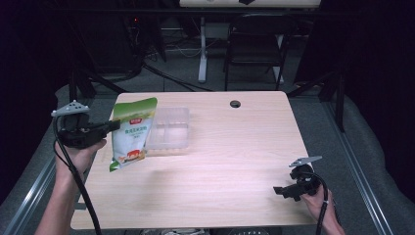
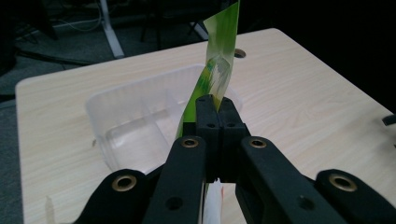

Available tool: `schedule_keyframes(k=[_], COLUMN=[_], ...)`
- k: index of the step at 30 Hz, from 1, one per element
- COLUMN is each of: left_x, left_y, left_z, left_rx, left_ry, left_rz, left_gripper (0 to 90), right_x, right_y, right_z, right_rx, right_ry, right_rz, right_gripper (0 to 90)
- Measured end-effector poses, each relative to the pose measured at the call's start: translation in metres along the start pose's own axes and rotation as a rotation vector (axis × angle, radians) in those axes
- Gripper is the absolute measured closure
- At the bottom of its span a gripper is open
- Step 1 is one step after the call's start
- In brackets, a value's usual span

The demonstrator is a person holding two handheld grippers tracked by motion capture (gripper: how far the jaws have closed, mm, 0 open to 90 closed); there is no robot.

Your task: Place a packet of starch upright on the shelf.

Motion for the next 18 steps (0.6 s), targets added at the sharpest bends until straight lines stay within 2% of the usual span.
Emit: schedule_keyframes(k=[10,15,18], left_x=[0.003,0.007,0.013], left_y=[0.017,0.025,0.033], left_z=[0.017,0.023,0.026], left_rx=[-0.033,-0.046,-0.072], left_ry=[-0.047,-0.070,-0.086], left_rz=[0.052,0.093,0.109], left_gripper=[90.0,90.0,90.0], right_x=[0.000,0.000,0.001], right_y=[0.001,0.000,0.000], right_z=[0.000,0.000,0.000], right_rx=[-0.001,-0.001,0.005], right_ry=[0.002,0.005,0.001], right_rz=[0.004,0.005,0.007], right_gripper=[4.9,4.9,4.9])
Point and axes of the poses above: each handheld gripper's, and its own axes: x roughly forward along the jaws, z roughly out of its top, y roughly to its left, the point moved 6 cm from there along x, roughly forward along the jaws, and after that the axes turned 4 degrees about z, right-handed, at the moved point
